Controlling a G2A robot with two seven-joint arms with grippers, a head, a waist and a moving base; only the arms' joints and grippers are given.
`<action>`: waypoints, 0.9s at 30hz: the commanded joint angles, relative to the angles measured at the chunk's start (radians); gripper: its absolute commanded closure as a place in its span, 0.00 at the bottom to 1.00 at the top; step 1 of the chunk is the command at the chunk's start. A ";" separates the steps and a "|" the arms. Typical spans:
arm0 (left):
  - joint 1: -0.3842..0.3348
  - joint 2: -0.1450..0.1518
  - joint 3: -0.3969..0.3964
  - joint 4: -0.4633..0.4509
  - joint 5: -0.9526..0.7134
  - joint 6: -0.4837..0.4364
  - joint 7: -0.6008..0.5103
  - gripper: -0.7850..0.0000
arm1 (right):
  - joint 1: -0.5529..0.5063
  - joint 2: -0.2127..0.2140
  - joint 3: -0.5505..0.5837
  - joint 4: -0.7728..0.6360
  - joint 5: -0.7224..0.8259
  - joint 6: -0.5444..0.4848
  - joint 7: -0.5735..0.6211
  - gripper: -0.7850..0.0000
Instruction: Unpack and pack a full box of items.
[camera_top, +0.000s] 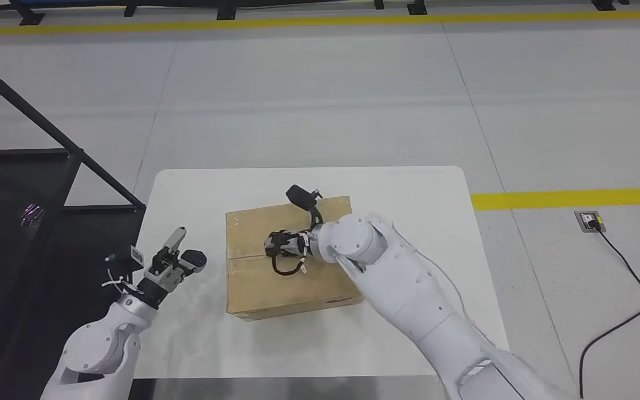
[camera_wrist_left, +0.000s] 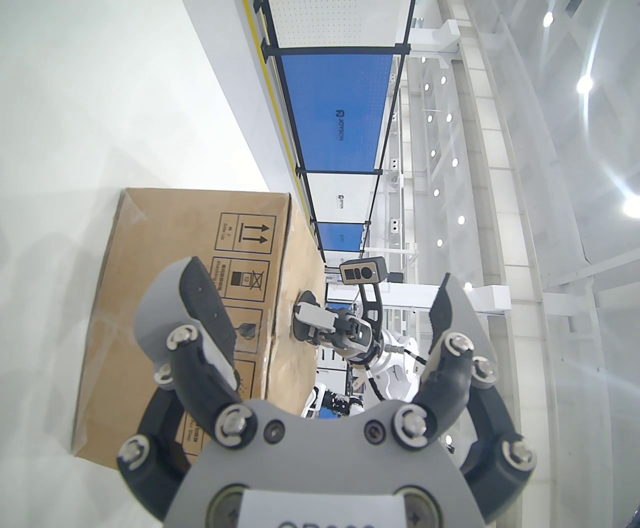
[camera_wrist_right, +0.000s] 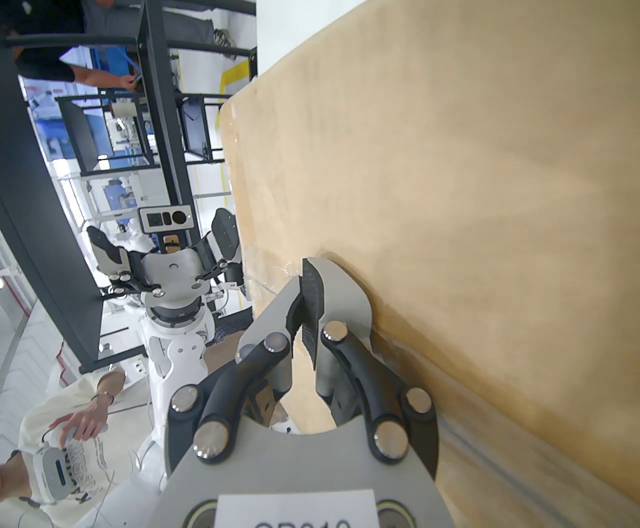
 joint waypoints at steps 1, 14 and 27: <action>0.001 0.000 0.000 -0.001 0.000 0.000 0.001 0.00 | -0.035 0.022 0.029 -0.075 -0.035 0.053 0.003 1.00; -0.006 -0.001 0.011 -0.009 0.005 0.009 0.001 0.00 | -0.292 0.131 0.246 -0.486 -0.184 0.203 0.041 1.00; -0.009 -0.001 0.014 -0.010 0.014 0.011 -0.003 0.00 | -0.351 0.159 0.340 -0.545 -0.189 0.277 -0.003 1.00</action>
